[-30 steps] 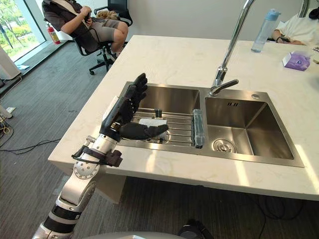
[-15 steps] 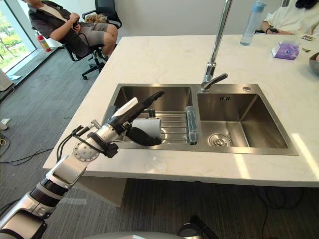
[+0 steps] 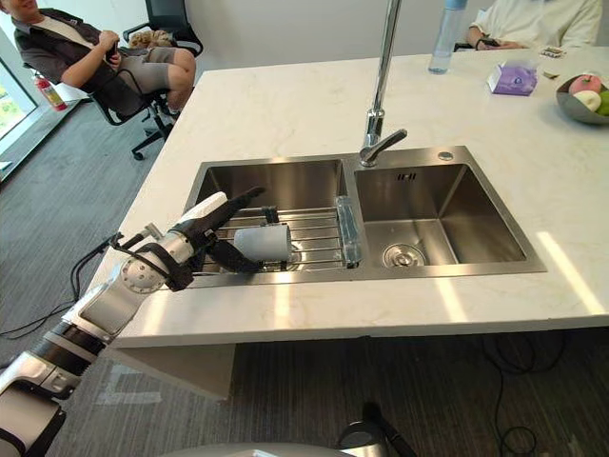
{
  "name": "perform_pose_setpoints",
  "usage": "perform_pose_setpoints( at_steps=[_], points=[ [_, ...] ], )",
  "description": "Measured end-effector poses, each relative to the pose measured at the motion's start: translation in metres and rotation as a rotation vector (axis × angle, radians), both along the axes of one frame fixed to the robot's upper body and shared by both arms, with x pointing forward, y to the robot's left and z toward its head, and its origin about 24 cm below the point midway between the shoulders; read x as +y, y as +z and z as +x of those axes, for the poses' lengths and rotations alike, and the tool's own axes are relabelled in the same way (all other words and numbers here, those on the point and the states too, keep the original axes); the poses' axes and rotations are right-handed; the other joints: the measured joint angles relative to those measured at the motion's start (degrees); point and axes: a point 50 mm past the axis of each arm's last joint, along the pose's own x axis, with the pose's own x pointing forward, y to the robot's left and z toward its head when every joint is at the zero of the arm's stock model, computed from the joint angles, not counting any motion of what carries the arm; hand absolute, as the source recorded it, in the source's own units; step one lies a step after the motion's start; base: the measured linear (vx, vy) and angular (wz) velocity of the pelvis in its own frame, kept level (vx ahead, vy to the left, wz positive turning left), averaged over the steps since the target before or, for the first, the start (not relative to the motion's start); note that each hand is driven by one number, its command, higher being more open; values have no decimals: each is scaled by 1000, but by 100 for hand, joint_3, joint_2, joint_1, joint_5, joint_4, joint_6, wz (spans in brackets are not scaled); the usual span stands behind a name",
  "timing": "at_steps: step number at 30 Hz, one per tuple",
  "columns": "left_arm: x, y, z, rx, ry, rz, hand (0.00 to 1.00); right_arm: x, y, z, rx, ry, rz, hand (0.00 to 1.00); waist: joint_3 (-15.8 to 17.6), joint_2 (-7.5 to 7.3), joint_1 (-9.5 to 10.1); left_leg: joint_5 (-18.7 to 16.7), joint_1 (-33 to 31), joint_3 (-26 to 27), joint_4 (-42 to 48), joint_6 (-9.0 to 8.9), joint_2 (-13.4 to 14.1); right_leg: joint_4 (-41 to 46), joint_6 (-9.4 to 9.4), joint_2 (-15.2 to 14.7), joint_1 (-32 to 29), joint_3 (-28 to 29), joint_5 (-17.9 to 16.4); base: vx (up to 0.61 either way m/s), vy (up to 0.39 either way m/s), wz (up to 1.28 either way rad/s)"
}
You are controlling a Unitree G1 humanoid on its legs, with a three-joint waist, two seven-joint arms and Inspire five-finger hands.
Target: Walk over to the sink, pick up the cup, carry it to the dishwasher, place the cup inside the dishwasher, then close the dishwasher door
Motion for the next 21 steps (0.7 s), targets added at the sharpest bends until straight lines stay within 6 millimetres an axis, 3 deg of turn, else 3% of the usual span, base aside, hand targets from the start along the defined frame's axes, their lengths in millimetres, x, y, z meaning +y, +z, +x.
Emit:
perform_pose_setpoints(
  at_steps=[11,18,21],
  points=[
    [3,6,3,-13,26,-33,100,0,0,-1,-9,-11,6,100,64,53,-16,0,-26,1,15,0,-2,1,0,-1,-24,7,10,-24,-6,0],
    [2,12,10,17,-9,7,100,-1,2,-4,-29,-13,-28,100,96,110,-172,-4,-28,47,-3,1,-6,1,-4,4,-60,52,8,-18,-5,-3],
    [-7,9,10,61,-79,50,100,-1,2,-8,-20,-17,-30,100,110,138,-220,-4,-41,84,-28,0,-8,2,2,15,-113,93,13,-8,-7,-6]
  ],
)
